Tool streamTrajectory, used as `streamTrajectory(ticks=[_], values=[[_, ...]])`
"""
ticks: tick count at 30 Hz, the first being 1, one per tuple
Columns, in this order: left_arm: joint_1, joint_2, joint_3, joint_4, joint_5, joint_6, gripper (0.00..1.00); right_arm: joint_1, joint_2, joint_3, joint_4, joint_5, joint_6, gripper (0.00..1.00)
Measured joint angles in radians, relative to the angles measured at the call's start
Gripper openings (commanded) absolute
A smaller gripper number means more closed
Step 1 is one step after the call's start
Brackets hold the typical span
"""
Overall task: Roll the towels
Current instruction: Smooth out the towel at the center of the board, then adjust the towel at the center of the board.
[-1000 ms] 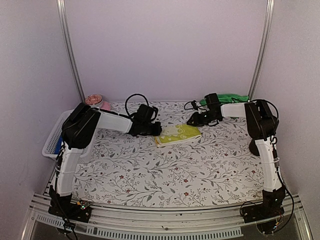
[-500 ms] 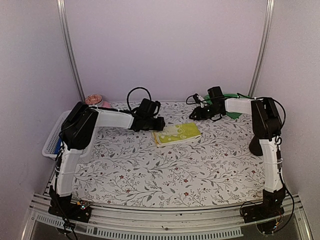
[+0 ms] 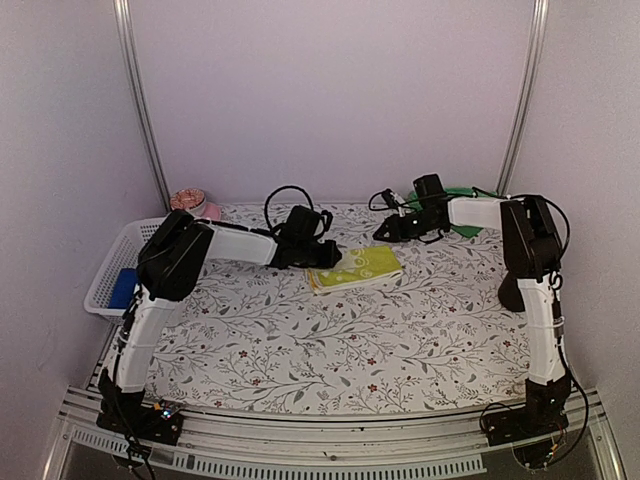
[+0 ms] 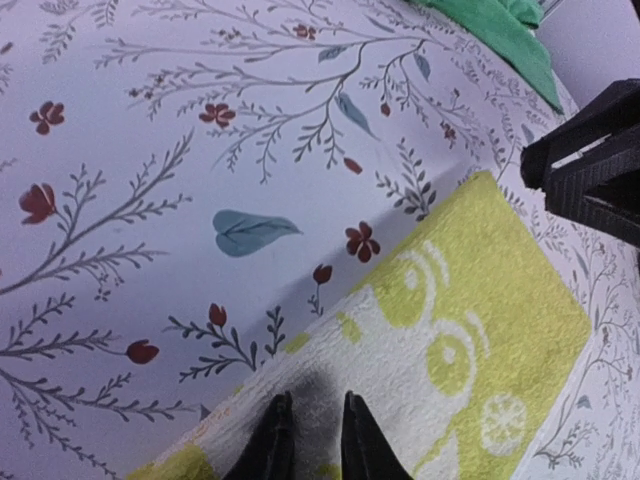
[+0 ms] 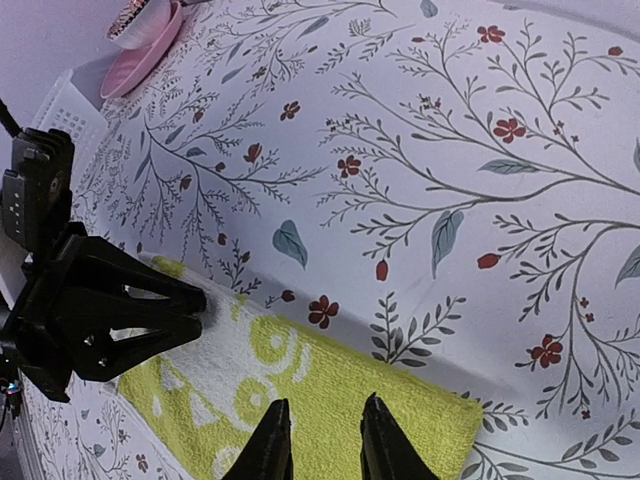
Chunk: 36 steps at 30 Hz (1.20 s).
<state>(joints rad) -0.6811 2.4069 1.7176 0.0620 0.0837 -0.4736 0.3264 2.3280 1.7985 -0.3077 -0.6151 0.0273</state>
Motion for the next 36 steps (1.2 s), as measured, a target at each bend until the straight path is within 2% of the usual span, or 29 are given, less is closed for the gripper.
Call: streamTrajectory(ticks=[7,11,16,19,22,23,27,33,36], values=[[-0.006,0.021,-0.019,0.016,0.008,-0.019,0.18,0.001,0.042,-0.037,-0.045,0.039,-0.009,0.25],[-0.008,0.009,-0.038,0.027,0.0,-0.024,0.36,0.001,0.037,-0.049,-0.052,0.049,-0.037,0.25],[-0.019,-0.023,-0.048,-0.001,-0.019,-0.015,0.53,0.0,-0.034,-0.107,-0.086,0.068,-0.077,0.27],[-0.024,-0.059,-0.064,-0.024,-0.032,-0.005,0.59,0.0,-0.103,-0.129,-0.115,0.063,-0.108,0.28],[-0.026,-0.124,-0.106,-0.029,-0.041,0.002,0.6,0.0,-0.185,-0.155,-0.136,0.047,-0.15,0.28],[-0.028,-0.145,-0.119,-0.028,-0.043,0.002,0.58,0.0,-0.206,-0.162,-0.144,0.037,-0.165,0.28],[-0.043,-0.229,-0.19,-0.005,-0.043,-0.004,0.38,-0.002,-0.235,-0.186,-0.164,0.007,-0.209,0.27],[-0.103,-0.283,-0.346,0.05,-0.04,-0.037,0.13,-0.018,-0.184,-0.216,-0.221,-0.046,-0.24,0.23],[-0.125,-0.283,-0.428,0.063,-0.04,-0.063,0.08,-0.028,-0.135,-0.216,-0.248,-0.051,-0.247,0.22]])
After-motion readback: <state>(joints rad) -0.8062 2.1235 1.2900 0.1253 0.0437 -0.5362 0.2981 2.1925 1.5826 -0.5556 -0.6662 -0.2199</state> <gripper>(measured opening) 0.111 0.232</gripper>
